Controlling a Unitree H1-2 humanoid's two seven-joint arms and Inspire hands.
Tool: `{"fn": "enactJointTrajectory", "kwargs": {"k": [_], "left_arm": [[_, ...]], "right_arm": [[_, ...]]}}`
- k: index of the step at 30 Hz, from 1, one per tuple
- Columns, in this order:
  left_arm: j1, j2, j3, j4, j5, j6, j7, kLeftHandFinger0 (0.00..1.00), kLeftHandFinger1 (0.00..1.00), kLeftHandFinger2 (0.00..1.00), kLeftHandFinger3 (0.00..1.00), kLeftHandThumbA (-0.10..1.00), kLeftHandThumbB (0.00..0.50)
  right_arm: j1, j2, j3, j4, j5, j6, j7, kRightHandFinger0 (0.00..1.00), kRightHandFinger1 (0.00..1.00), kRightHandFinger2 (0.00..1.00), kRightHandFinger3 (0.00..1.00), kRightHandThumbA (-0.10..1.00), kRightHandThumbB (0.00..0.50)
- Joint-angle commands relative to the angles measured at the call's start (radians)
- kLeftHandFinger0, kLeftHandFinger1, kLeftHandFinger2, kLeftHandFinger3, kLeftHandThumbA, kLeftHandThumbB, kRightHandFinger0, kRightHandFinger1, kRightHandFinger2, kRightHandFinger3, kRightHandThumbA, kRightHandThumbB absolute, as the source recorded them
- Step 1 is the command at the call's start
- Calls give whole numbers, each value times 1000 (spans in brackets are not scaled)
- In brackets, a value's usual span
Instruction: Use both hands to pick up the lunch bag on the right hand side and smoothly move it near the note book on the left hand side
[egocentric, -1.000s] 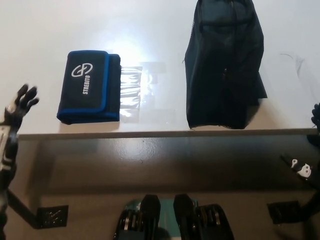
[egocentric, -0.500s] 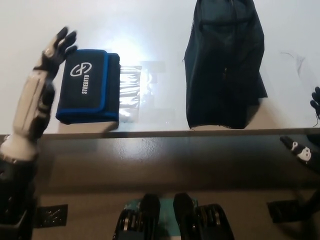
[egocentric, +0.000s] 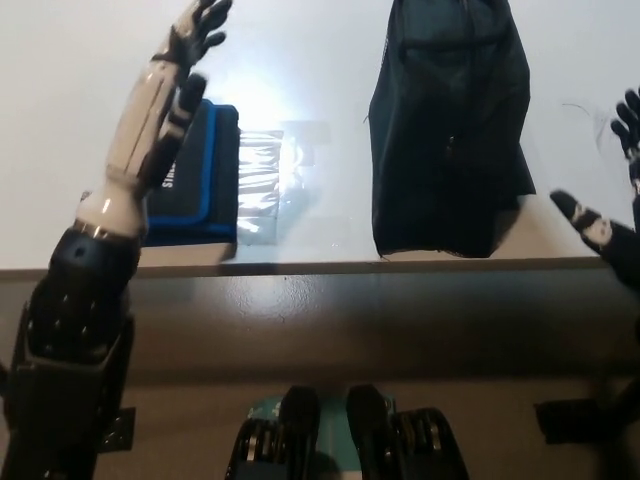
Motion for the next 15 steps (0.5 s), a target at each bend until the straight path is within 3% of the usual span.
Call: {"fn": "enactJointTrajectory", "kwargs": {"k": [1,9,15], "left_arm": [[-98,-12,-12,65,33,38,2,1000,1000,1000,1000,1000,296],[-216,-36,-22,260,37,39,7,1000,1000,1000,1000,1000,334],[-312,-52,-38,441,73,-12,41,1000,1000,1000,1000,1000,338]], "right_arm": [[-99,3,-24,31,28,22,-32,1000,1000,1000,1000,903,158],[-210,5,-25,151,20,6,-34,1000,1000,1000,1000,952,164],[-278,7,-25,223,22,8,-34,1000,1000,1000,1000,1000,163]]}}
